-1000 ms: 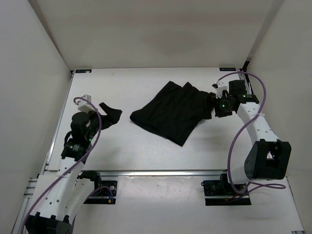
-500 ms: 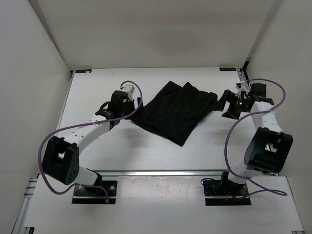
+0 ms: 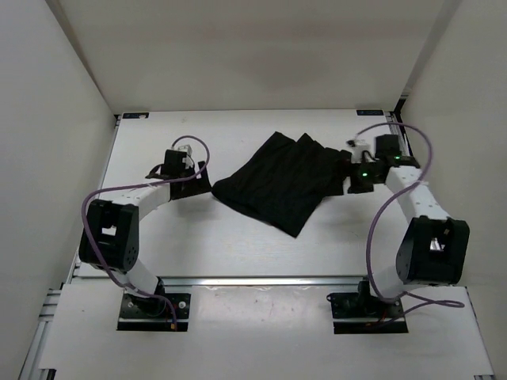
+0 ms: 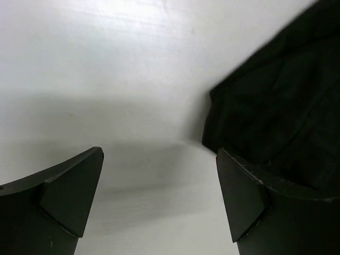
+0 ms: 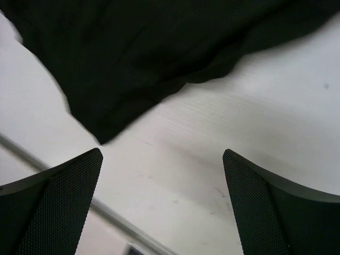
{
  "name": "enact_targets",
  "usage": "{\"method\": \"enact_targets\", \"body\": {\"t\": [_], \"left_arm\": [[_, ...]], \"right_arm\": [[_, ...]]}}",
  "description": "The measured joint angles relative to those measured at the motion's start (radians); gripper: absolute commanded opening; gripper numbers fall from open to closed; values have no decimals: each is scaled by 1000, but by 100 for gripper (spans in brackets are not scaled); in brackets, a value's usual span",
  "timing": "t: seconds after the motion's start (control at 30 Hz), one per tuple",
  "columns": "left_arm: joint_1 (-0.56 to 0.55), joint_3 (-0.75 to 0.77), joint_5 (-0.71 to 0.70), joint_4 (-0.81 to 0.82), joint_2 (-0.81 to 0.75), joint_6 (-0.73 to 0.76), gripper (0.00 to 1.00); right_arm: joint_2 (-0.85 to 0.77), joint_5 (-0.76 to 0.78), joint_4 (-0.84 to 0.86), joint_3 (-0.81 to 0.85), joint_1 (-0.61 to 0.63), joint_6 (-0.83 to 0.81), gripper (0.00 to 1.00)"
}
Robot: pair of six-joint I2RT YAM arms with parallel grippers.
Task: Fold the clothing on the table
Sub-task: Flatten the skirt out
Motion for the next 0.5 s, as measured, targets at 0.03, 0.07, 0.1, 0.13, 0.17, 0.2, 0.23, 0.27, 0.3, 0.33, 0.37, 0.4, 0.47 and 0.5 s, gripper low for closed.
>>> {"method": "enact_targets", "body": {"t": [0.03, 0.07, 0.1, 0.13, 0.17, 0.2, 0.23, 0.27, 0.3, 0.33, 0.37, 0.4, 0.47, 0.5], "left_arm": [[0, -15, 10, 6, 10, -16, 99], [-7, -33, 21, 11, 15, -34, 99], [-17, -55, 34, 19, 14, -57, 99], [-21, -77, 50, 32, 10, -83, 98], [-26, -102, 67, 48, 3, -107, 98], [-28, -138, 77, 71, -14, -134, 99], [-24, -169, 84, 92, -41, -161, 99], [-19, -201, 87, 104, -74, -187, 99], [-14, -230, 87, 111, -109, -208, 99], [-11, -252, 85, 111, -139, -226, 99], [-6, -272, 80, 108, -173, -243, 99], [-3, -288, 74, 104, -204, -259, 99], [-1, -319, 58, 95, -280, -290, 99], [-2, -335, 51, 95, -317, -303, 99]], "right_arm": [[-14, 66, 2, -3, 71, -39, 99], [-36, 131, 14, -14, 148, -75, 99], [-68, 211, 43, -38, 243, -113, 99], [-105, 287, 69, -70, 343, -147, 99], [-138, 349, 87, -100, 438, -181, 99], [-165, 396, 103, -126, 520, -212, 99], [-185, 435, 119, -149, 582, -241, 99], [-195, 476, 128, -164, 624, -267, 99], [-194, 512, 135, -169, 649, -287, 99], [-184, 541, 145, -169, 665, -302, 99], [-169, 576, 166, -168, 687, -319, 100], [-149, 599, 183, -166, 702, -333, 99], [-89, 643, 212, -149, 748, -359, 98], [-59, 654, 222, -138, 766, -369, 97]]}}
